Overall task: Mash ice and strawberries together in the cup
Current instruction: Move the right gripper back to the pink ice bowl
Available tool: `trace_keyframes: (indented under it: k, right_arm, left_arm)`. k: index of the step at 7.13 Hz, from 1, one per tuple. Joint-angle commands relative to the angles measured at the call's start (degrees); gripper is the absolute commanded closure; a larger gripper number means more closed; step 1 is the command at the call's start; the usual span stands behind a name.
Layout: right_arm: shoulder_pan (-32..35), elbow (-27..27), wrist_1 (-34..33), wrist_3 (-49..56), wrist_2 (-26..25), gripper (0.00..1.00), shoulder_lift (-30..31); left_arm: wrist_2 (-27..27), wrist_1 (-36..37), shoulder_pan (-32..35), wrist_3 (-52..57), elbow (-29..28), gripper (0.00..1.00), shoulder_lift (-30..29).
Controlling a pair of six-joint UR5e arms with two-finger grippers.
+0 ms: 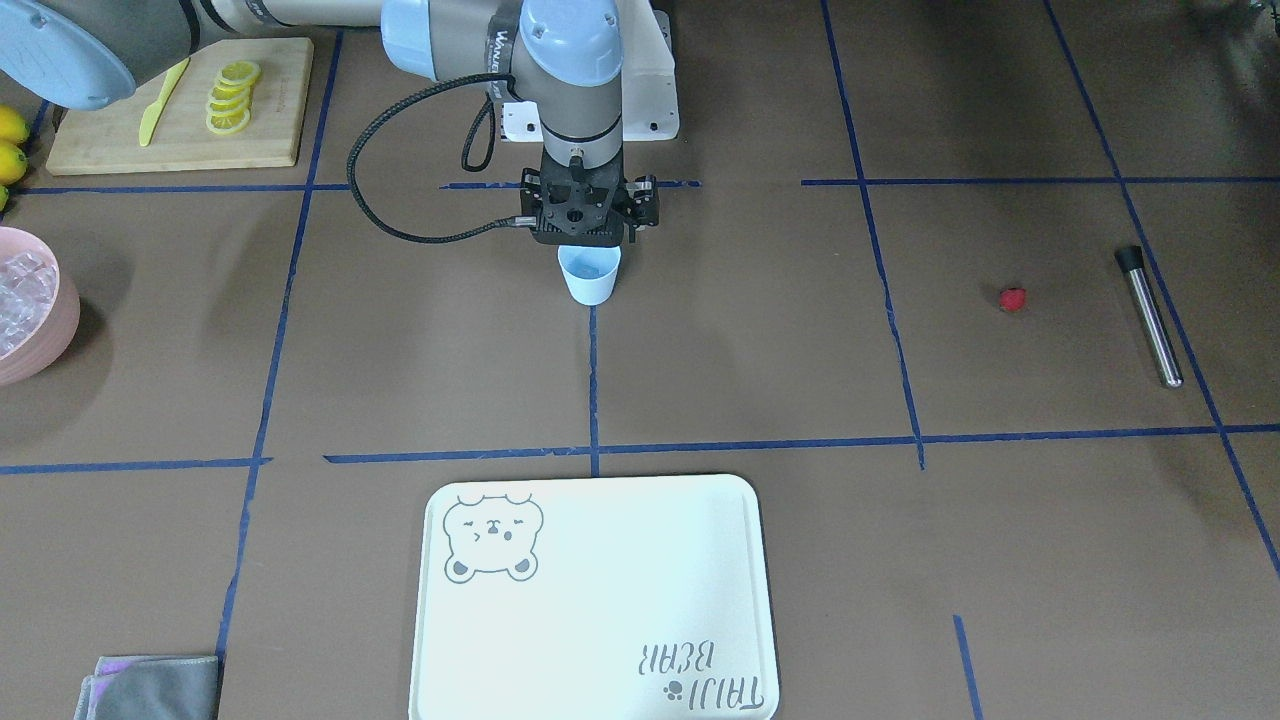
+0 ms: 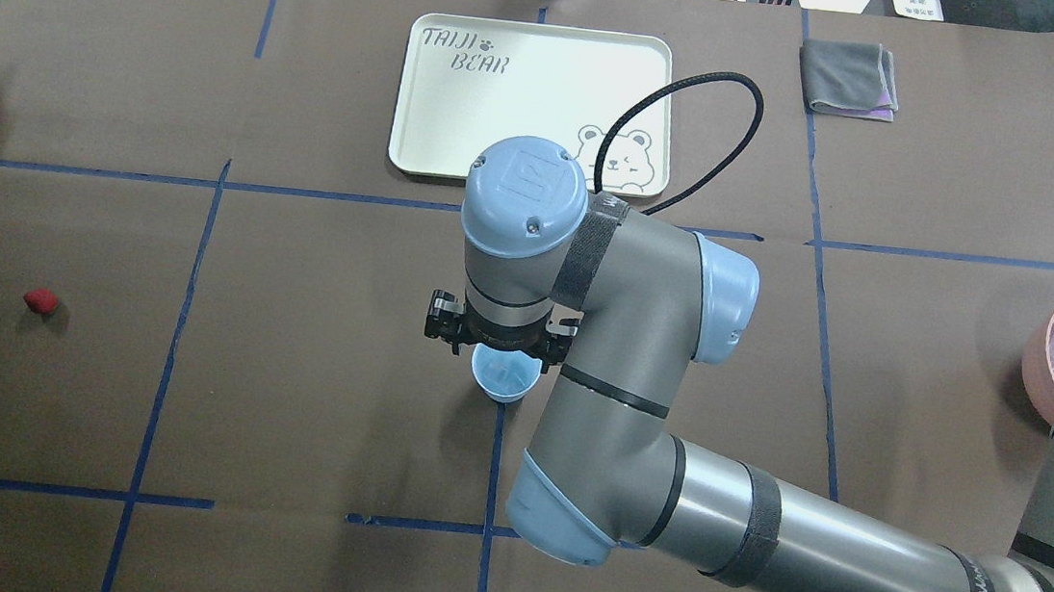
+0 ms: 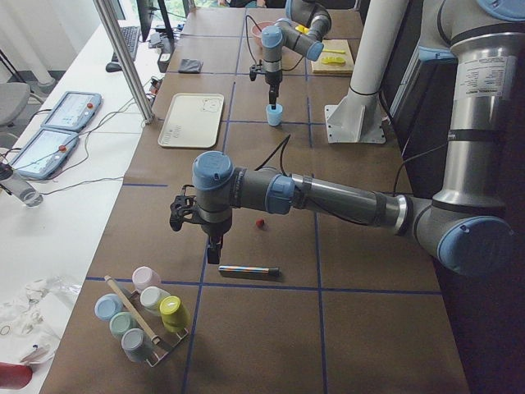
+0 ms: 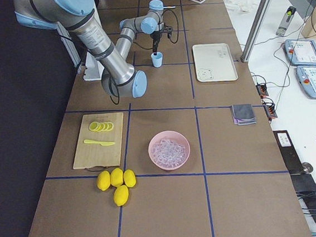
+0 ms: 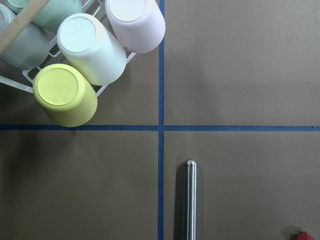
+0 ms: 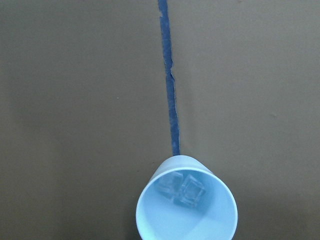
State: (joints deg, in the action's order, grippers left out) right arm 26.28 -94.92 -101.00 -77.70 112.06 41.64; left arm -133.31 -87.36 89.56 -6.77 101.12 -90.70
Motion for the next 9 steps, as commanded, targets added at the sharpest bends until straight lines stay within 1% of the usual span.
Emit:
trace_keyframes:
  k: [1,2,3,4,5,6,7,8,9]
  right_arm:
    - [0.0,-1.92,-1.81,0.0,0.09,0.01,0.02]
    - [1.91,-8.46,-6.62,1.39,0.0,0.01,2.11]
    - [3.67,-15.49,-9.1,2.71,-0.44,0.01,5.87]
    - [6.39,-24.17,-9.39,6.81,-0.53,0.01,13.3]
    - [7.81,-30.52,-9.04,10.95,-0.61,0.01,18.95]
    - [10.43,-33.55,-8.69,11.42,-0.44,0.01,23.79]
    - [13.33,-35.4,-5.47,12.82,-0.35,0.01,29.32]
    - [15.53,-35.86,0.48,13.18,-0.35,0.01,36.25]
    - [17.82,-35.77,8.46,13.88,0.17,0.01,44.06]
  left_arm:
    - [-0.02,0.0,0.0,0.0,0.04,0.0,0.0]
    - [-0.02,0.0,0.0,0.0,0.04,0.0,0.0]
    - [-0.02,0.0,0.0,0.0,0.13,0.0,0.0]
    - [-0.02,0.0,0.0,-0.09,0.21,0.0,0.0]
    - [-0.02,0.0,-0.09,-1.13,0.56,0.0,0.0]
    - [-0.02,0.0,-0.09,-1.58,1.0,0.0,0.0]
    - [-0.02,0.0,-0.09,-1.58,1.0,0.0,0.0]
    - [-0.02,0.0,-0.18,-1.58,1.09,0.0,0.0]
    - [-0.02,0.0,-0.18,-1.67,1.27,0.0,0.0]
